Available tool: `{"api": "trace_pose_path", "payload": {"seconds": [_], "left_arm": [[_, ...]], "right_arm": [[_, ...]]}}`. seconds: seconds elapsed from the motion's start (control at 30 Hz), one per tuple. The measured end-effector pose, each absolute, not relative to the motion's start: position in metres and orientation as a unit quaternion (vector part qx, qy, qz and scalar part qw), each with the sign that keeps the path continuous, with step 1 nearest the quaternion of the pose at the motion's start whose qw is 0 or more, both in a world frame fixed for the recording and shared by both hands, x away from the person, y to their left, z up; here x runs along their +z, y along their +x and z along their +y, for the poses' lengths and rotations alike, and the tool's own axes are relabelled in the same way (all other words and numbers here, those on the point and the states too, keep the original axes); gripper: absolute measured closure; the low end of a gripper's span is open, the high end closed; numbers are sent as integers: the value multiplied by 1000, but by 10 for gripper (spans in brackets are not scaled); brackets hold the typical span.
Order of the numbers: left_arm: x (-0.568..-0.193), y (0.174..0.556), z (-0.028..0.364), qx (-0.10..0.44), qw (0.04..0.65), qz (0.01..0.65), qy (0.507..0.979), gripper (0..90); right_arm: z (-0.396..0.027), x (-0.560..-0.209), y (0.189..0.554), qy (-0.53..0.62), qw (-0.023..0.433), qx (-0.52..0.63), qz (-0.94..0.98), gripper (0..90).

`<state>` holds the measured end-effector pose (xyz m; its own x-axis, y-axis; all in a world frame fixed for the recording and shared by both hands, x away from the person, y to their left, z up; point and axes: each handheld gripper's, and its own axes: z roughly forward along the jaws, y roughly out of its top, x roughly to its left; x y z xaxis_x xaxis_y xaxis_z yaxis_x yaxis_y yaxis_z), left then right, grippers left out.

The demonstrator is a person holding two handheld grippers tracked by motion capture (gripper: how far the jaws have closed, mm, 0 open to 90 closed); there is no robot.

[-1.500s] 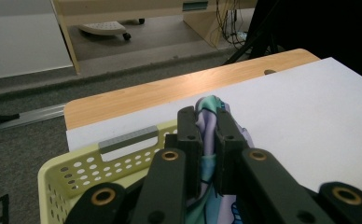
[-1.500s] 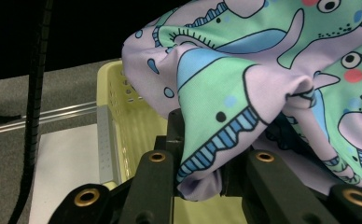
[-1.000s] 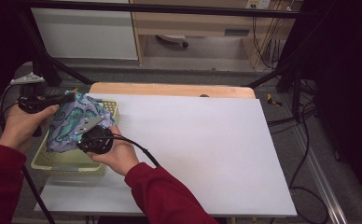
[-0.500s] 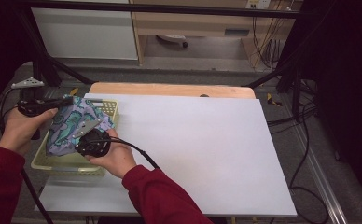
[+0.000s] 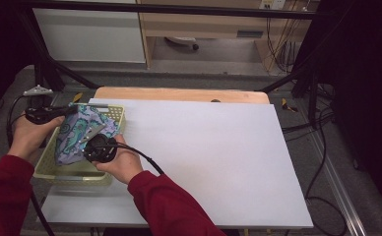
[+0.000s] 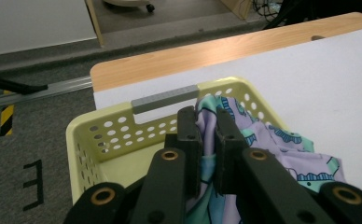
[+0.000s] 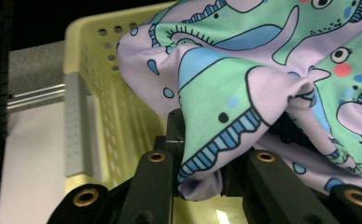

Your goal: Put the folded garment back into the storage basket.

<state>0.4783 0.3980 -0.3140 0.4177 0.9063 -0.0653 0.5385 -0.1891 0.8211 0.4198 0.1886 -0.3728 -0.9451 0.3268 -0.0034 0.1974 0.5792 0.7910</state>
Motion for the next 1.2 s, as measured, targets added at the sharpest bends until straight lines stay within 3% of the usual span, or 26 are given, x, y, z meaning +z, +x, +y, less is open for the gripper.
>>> {"api": "trace_pose_path", "payload": {"seconds": [0.33, 0.37, 0.47, 0.53, 0.67, 0.9, 1.2], "left_arm": [[-336, 485, 399, 202, 418, 521, 716, 805], [-339, 486, 398, 207, 416, 526, 713, 738], [-337, 483, 398, 218, 428, 550, 683, 459], [-332, 473, 398, 223, 456, 551, 663, 398], [-325, 450, 389, 242, 469, 547, 650, 278], [-329, 415, 357, 275, 452, 524, 667, 180], [-347, 382, 315, 260, 455, 498, 691, 114]], "right_arm": [[190, -383, 428, 163, 58, 415, 893, 756], [191, -384, 428, 168, 56, 412, 894, 712], [188, -380, 423, 188, 60, 402, 894, 408], [178, -372, 416, 190, 70, 403, 893, 295], [151, -352, 406, 198, 103, 417, 881, 177], [104, -333, 404, 223, 137, 435, 861, 105], [71, -330, 409, 241, 153, 447, 848, 45]]}}
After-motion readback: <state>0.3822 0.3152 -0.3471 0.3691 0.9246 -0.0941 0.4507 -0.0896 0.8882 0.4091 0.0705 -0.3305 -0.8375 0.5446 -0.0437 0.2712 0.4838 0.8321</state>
